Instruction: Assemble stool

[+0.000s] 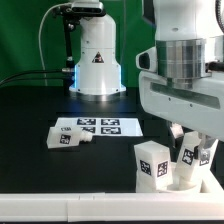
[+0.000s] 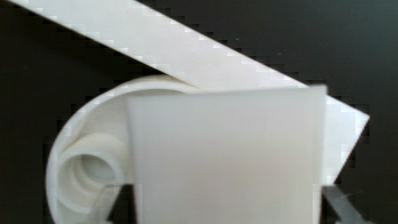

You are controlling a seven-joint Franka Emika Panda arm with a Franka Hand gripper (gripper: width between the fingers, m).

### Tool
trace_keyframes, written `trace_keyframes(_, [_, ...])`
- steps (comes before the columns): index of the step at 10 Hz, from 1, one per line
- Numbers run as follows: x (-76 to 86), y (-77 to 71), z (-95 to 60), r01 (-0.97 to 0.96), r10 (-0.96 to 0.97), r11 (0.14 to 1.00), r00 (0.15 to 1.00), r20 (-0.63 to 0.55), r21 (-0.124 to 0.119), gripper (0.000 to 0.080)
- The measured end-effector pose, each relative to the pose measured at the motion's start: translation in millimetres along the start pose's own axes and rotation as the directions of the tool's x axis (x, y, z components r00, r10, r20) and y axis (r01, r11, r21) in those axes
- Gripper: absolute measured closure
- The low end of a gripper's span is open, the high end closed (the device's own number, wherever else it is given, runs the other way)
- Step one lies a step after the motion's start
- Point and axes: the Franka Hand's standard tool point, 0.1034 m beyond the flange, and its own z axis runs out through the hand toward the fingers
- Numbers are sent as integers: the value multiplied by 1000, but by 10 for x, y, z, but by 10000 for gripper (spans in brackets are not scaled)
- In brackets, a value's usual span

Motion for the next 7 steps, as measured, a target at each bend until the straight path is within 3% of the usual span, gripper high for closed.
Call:
trace_keyframes(2, [7,2,1,-159,159,987,987,1,1,466])
trace_keyframes(4, [16,4,6,-533,532,846,846,37,13,466])
trace_keyframes(5, [23,-4,8,-595,593,804,804,46,28,466])
trace_keyframes(7, [24,-1,13,-544,543,838,839,42,30,466])
